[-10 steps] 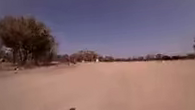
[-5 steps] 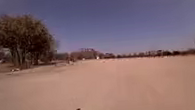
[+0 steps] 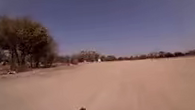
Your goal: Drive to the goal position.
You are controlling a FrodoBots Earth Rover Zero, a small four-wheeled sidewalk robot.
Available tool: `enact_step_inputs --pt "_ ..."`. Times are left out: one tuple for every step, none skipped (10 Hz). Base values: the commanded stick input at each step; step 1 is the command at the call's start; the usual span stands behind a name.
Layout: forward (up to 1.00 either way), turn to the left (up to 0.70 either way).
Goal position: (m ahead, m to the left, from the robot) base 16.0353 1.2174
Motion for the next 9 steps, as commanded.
enact_step_inputs --pt "1.00 0.00" --pt "1.00 0.00" --pt "1.00 0.00" --pt "1.00 0.00" --pt "1.00 0.00" --pt "1.00 0.00" --pt "1.00 0.00" --pt "1.00 0.00" --pt "1.00 0.00"
